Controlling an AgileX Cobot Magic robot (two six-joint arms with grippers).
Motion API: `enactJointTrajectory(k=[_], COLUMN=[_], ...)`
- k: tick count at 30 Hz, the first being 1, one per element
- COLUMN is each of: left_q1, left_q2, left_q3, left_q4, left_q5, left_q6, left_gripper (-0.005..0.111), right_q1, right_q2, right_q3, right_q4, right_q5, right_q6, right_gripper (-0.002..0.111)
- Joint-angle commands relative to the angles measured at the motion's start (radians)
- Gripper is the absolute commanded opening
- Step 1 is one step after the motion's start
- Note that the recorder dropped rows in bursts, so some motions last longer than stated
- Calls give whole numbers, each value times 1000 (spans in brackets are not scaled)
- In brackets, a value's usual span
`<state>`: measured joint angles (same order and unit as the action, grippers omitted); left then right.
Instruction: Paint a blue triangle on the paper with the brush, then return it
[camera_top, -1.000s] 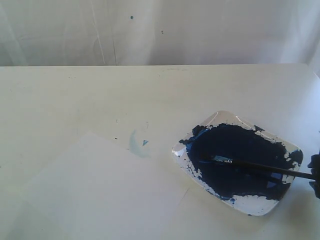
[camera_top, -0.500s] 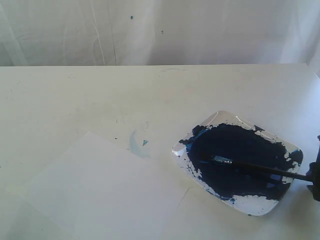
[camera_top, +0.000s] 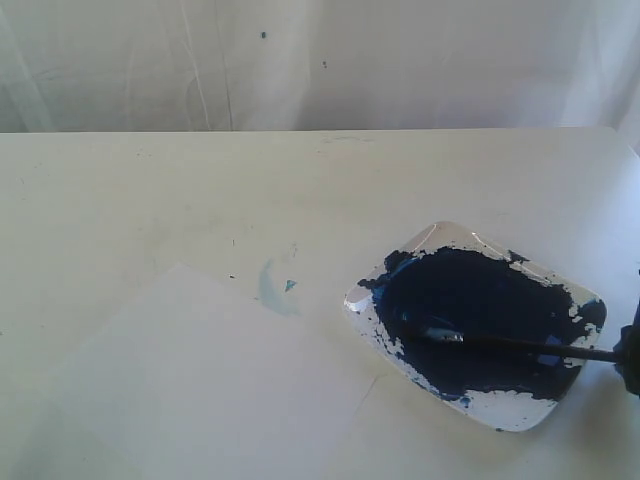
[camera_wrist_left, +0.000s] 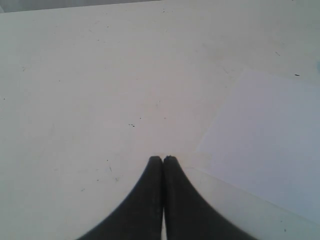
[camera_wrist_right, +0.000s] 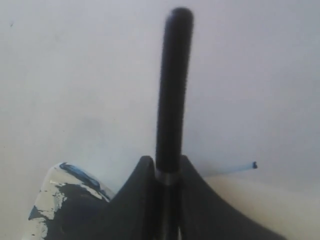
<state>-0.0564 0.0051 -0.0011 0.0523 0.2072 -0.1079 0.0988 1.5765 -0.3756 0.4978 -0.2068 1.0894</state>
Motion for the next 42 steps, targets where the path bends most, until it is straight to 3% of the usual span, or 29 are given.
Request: enactJointTrajectory(k=[1, 13, 22, 27, 35, 42], left_q1=[-5, -5, -5, -5, -5, -5], left_q2=[-5, -5, -5, -5, -5, -5], left_q3=[1, 1, 1, 1, 1, 1], left_q4=[2, 2, 2, 2, 2, 2], left_q5=[1, 1, 1, 1, 1, 1], left_q6=[3, 3, 3, 3, 3, 3], left_gripper=[0, 0, 0, 0, 0, 0], right_q1=[-10, -10, -10, -10, -10, -10], right_q2=[3, -48, -209, -276, -307, -307], right_q3=[-1, -1, -1, -1, -1, -1], right_q4=[-4, -4, -75, -316, -809, -1068], right_q5=[-8, -37, -221, -438, -798, -834], right_q6=[-1, -1, -22, -170, -612, -690], right_gripper=[6, 0, 0, 0, 0, 0])
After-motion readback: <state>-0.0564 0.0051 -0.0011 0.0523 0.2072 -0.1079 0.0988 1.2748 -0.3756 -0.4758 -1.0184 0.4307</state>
